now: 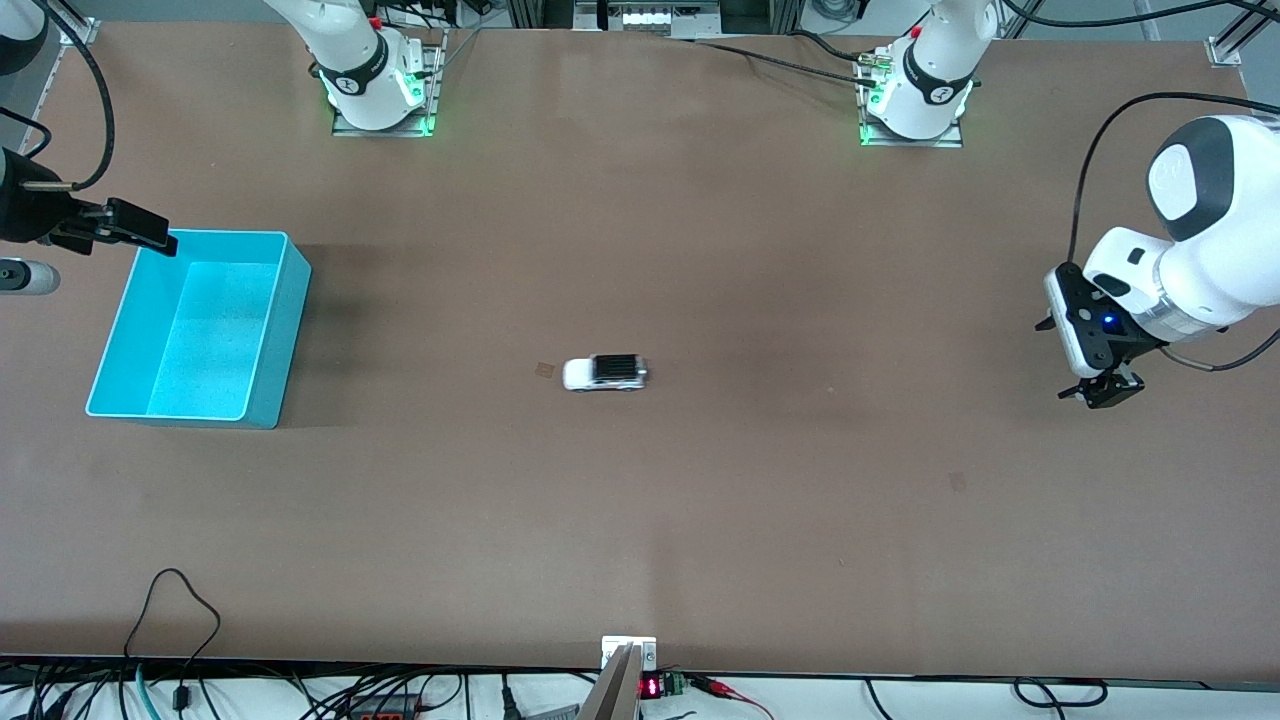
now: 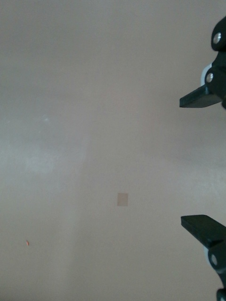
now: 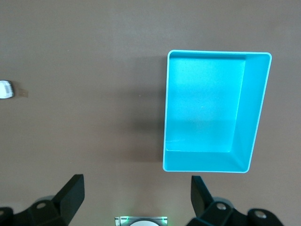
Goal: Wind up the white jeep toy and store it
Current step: 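Release the jeep and raise the left gripper away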
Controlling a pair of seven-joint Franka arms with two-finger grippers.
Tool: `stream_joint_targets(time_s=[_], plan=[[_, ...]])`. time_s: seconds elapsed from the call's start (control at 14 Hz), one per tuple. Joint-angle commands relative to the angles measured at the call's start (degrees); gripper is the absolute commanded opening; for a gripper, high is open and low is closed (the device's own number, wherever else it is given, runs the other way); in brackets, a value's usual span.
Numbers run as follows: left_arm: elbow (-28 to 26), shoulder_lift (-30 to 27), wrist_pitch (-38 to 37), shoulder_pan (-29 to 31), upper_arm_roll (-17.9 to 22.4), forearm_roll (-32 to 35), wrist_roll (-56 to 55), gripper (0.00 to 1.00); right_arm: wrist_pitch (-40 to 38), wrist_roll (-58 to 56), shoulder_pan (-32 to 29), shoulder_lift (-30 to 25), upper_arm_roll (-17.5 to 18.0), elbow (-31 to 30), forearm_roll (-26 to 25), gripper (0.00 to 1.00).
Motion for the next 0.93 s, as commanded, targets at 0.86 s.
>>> stream_joint_targets(time_s=[0.86], plan=[[5.2,-0.8,-3.2,-6.3,5.2,-1.4,-64.8,1.00,1.7,-1.0,-0.3,3.8,0.0,0.5,0.2,1.00]])
